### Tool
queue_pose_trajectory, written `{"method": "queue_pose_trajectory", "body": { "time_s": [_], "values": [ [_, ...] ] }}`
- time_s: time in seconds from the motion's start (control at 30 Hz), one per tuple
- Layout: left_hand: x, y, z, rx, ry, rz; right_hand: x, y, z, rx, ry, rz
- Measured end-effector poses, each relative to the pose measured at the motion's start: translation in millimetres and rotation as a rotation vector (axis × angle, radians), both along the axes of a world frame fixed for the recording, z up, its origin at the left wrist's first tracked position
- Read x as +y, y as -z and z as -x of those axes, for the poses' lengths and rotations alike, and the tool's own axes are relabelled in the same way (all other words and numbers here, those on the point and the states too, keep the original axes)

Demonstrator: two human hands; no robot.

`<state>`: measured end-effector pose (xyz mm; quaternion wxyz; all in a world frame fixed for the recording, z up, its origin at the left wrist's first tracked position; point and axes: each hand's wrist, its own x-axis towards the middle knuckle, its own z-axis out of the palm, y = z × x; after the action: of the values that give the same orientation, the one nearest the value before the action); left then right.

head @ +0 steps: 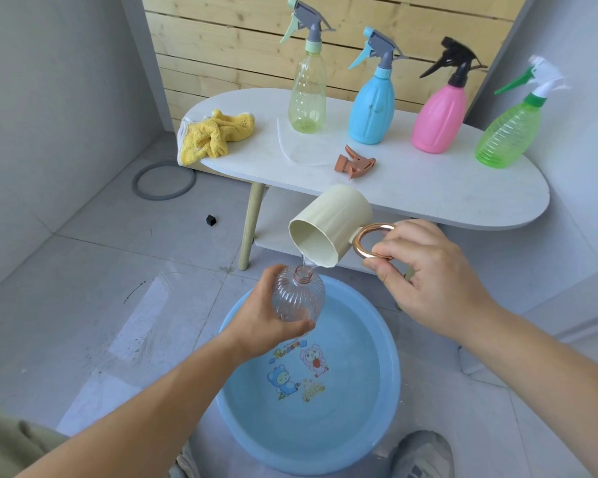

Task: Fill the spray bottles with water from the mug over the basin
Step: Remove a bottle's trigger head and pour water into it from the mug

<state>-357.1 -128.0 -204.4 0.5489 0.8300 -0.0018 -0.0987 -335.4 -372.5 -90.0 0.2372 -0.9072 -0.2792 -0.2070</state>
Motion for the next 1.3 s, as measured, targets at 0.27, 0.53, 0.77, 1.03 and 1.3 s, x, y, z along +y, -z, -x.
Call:
{"method": "queue_pose_trajectory", "body": {
  "time_s": [0.27,0.53,0.77,1.03,1.3],
  "values": [
    [1,3,0,-0.004,0.001,-0.008,1,2,0,-0.091,-0.073,0.066],
    [1,5,-1,-0.014,-0.005,0.003,1,7,-2,-0.161,-0.133,0.182],
    [4,13,-3,-0.016,-0.017,0.015,15,13,6,0.478,0.194,-0.393],
    [10,30,-2,0.004,-0.033,-0.003,1,117,-15,0.897,0.451,-0.466],
    [14,42,-2,0.027,-0.033,-0.003,-5,197,-14,0.926,0.424,0.033]
  ]
}}
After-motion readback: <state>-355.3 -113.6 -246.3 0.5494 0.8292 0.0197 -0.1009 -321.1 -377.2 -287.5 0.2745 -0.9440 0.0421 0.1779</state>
